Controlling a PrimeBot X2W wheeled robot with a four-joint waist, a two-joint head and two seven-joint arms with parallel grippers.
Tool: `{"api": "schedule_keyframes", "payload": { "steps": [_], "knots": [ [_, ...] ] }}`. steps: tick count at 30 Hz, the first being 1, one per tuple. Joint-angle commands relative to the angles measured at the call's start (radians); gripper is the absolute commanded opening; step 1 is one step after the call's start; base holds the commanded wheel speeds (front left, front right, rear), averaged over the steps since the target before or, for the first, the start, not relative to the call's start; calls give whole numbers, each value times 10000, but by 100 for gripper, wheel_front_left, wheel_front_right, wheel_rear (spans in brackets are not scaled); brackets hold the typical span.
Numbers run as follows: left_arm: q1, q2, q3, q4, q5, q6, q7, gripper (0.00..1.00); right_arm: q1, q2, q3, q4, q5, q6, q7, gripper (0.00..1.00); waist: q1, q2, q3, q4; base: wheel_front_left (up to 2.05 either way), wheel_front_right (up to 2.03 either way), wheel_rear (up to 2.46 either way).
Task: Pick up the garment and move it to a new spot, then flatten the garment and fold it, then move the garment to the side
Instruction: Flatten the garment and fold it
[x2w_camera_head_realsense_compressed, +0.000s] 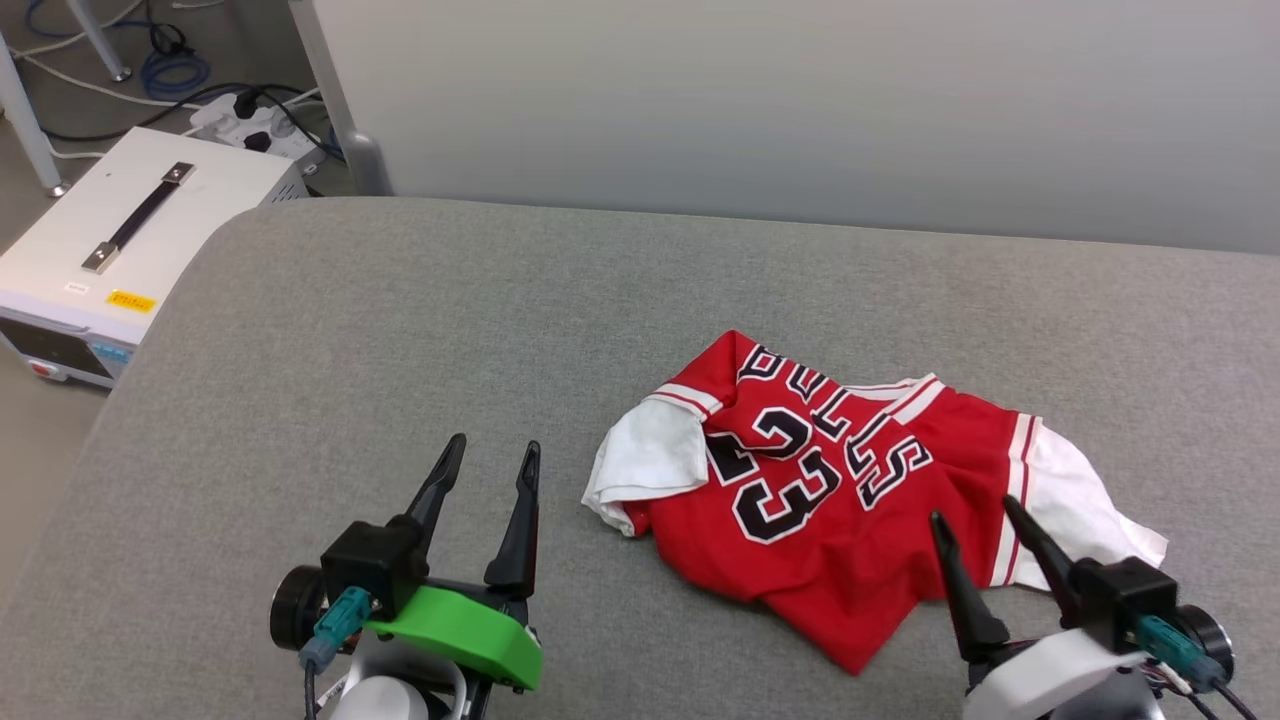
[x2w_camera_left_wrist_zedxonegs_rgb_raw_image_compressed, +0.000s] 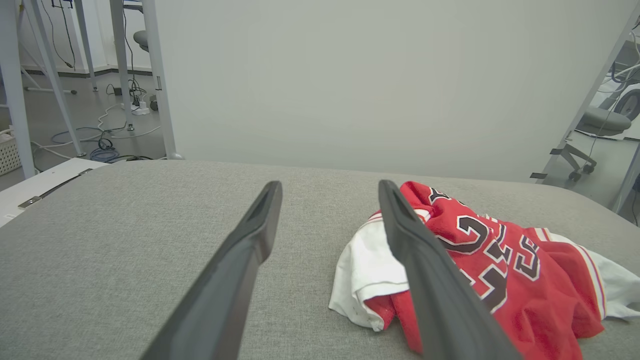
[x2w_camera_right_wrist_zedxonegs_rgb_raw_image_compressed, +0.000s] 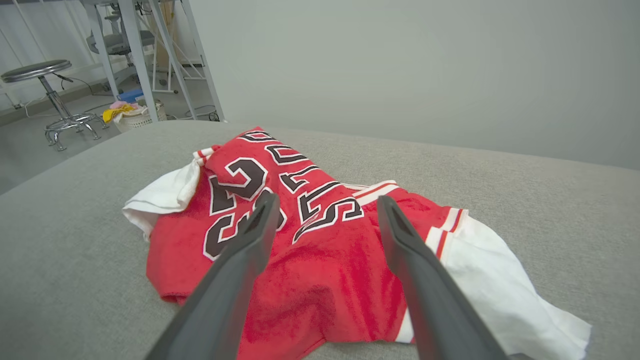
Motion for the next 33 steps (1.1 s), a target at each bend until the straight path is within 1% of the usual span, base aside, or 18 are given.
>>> {"api": "schedule_keyframes", "payload": {
  "steps": [1, 2, 5, 6, 8, 10, 14, 16, 18, 22, 23, 24, 25, 26, 33],
  "knots": [
    [-8, -80, 84, 48, 134, -93, -56, 100, -230, -241, 398, -66, 11, -7, 525, 100, 0, 0, 210, 178, 0, 0, 0],
    [-61, -166, 190, 81, 193, -147, -56, 100, -507, -679, 1138, -170, 200, -7, 1407, 100, 0, 0, 363, 286, 0, 0, 0],
    [-135, -279, 259, 171, 293, -264, -56, 100, -973, -1341, 2275, -269, 864, -7, 3072, 100, 0, 0, 544, 451, 0, 0, 0],
    [-162, -320, 284, 204, 327, -299, -56, 100, -1219, -1678, 2787, -343, 1082, -7, 3728, 100, 0, 0, 614, 510, 0, 0, 0],
    [-235, -396, 336, 243, 375, -353, -56, 100, -1689, -2150, 3343, -432, 1482, -7, 4728, 100, 0, 0, 757, 637, 0, 0, 0],
    [-304, -465, 370, 309, 405, -411, -57, 100, -2118, -2449, 3766, -439, 1871, -7, 5618, 100, 0, 0, 852, 779, 0, 0, 0],
    [-466, -579, 432, 399, 453, -511, -57, 100, -2736, -2631, 4215, -168, 2630, -7, 7339, 100, 0, 0, 1075, 1084, 0, 0, 0],
    [-533, -626, 454, 423, 479, -550, -57, 100, -2963, -2687, 4405, 26, 2809, -7, 7968, 100, 0, 0, 1188, 1256, 0, 0, 0],
    [-591, -668, 476, 446, 492, -581, -57, 100, -3134, -2742, 4552, 264, 2819, -7, 8339, 100, 0, 0, 1299, 1425, 0, 0, 0],
    [-639, -728, 533, 494, 507, -628, -57, 100, -3300, -2859, 4897, 863, 2730, -7, 8551, 100, 0, 0, 1462, 1660, 0, 0, 0],
    [-644, -748, 574, 517, 521, -644, -57, 100, -3319, -2962, 5051, 1175, 2725, -7, 8580, 100, 0, 0, 1511, 1706, 0, 0, 0],
    [-641, -756, 598, 527, 530, -651, -57, 100, -3321, -3025, 5111, 1317, 2736, -7, 8577, 86, 0, 0, 1524, 1713, 0, 0, 0],
    [-634, -762, 622, 534, 537, -656, -57, 100, -3321, -3066, 5140, 1400, 2762, -7, 8552, 35, 0, 0, 1527, 1703, 0, 0, 0],
    [-619, -768, 661, 544, 547, -660, -57, 100, -3309, -3111, 5144, 1481, 2826, -7, 8484, 0, 0, 0, 1516, 1666, 0, 0, 0],
    [-548, -790, 786, 673, 649, -693, -57, 100, -3118, -3734, 5077, 1420, 3202, -7, 8199, 0, 0, 0, 1219, 1137, 0, 0, 0]
  ]
}}
